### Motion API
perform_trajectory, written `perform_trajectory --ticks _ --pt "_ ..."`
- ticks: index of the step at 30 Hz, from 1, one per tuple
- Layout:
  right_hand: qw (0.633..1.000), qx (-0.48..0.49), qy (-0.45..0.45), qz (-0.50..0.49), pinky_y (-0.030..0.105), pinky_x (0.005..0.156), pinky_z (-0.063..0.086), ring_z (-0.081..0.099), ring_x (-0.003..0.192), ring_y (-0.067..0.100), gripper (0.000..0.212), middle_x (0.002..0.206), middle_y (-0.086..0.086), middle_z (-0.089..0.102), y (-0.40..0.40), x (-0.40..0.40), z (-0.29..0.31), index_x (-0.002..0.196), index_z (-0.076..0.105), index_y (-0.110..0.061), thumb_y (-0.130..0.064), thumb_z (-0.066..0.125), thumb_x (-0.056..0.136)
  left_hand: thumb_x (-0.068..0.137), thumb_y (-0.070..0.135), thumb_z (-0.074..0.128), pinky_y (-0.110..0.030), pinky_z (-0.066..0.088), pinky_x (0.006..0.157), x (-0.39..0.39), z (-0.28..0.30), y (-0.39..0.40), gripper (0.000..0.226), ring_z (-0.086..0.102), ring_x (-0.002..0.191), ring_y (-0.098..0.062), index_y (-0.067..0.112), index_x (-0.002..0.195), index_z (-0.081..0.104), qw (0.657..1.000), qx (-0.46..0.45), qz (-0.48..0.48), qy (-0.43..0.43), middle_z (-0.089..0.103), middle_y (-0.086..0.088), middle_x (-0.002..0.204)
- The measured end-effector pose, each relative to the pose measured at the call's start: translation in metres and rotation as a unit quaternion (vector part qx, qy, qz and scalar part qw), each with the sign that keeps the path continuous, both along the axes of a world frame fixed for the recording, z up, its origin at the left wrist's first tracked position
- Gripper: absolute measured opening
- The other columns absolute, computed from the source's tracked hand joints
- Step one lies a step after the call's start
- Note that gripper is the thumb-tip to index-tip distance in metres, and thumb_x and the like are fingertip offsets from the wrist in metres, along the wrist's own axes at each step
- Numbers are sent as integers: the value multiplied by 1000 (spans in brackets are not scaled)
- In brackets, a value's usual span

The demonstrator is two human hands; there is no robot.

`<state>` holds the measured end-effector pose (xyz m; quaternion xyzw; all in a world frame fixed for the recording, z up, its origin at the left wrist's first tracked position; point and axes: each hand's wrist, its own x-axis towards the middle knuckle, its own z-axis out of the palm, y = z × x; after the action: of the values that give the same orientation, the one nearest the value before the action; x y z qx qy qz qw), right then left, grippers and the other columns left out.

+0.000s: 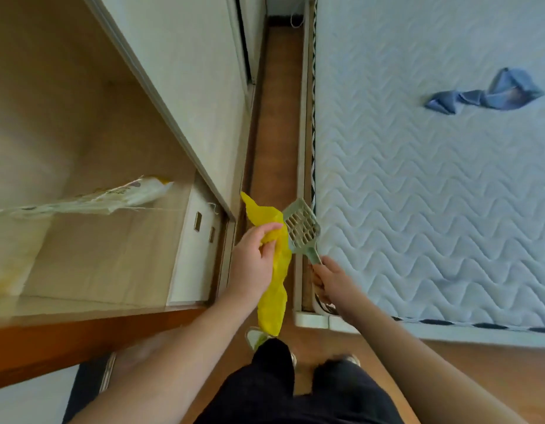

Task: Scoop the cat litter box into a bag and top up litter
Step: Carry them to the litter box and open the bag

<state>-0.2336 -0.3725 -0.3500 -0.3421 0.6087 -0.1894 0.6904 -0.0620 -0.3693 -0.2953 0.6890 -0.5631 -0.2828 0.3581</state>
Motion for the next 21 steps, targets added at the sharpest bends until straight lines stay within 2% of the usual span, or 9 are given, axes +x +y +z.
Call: perform_trajectory --ticks 3,5,7,10,13,15,18,21 --pt "995 -5 -21 -93 23 40 24 30 43 9 21 58 -2 36 22 -58 5 96 53 -12 -26 39 102 96 6 55 -3 40 87 -52 5 -4 26 48 100 13 20 115 66 999 18 -39 19 60 13 113" --pt "989 -14 -22 -143 23 41 24 29 43 9 25 55 -3 35 38 -101 11 97 55 -10 -28 39 102 98 10 52 -17 46 89 -95 10 -6 26 55 102 3 24 115 65 996 39 -66 42 62 12 114" --pt "983 -16 -25 -182 24 41 24 29 43 10 28 54 -2 35 55 -145 20 96 56 -8 -29 39 102 99 12 50 -21 48 85 -142 20 -5 26 59 100 -6 27 116 64 991 56 -101 72 64 11 112" --pt "969 -22 -17 -244 26 44 24 30 45 11 28 55 -2 36 82 -209 28 91 54 -10 -31 40 101 98 6 48 -18 46 70 -211 35 5 35 59 82 -7 32 117 60 974 90 -178 107 63 9 105" --pt "952 -37 52 -299 27 47 28 36 48 11 31 56 -2 40 107 -258 35 80 52 -16 -38 42 99 90 -4 46 -20 40 56 -273 49 22 52 50 60 -9 38 120 57 947 119 -272 123 65 -2 94" --pt "933 -29 75 -351 27 47 30 37 47 10 30 55 -3 42 128 -286 38 76 50 -18 -38 45 98 85 -7 46 -17 38 54 -311 59 35 61 45 54 -3 39 125 54 925 124 -340 118 62 4 89" --pt "895 -44 75 -438 29 50 38 47 51 14 32 62 4 53 157 -313 43 79 55 -12 -41 52 94 82 -5 45 -30 49 66 -349 71 50 72 58 72 -14 50 128 48 888 135 -422 119 61 9 101" --pt "857 -52 81 -506 35 71 53 66 76 20 37 86 8 71 184 -331 38 94 67 -13 -48 59 89 76 -1 43 -34 55 77 -376 81 57 75 62 90 -15 52 128 47 847 147 -487 153 59 6 116"
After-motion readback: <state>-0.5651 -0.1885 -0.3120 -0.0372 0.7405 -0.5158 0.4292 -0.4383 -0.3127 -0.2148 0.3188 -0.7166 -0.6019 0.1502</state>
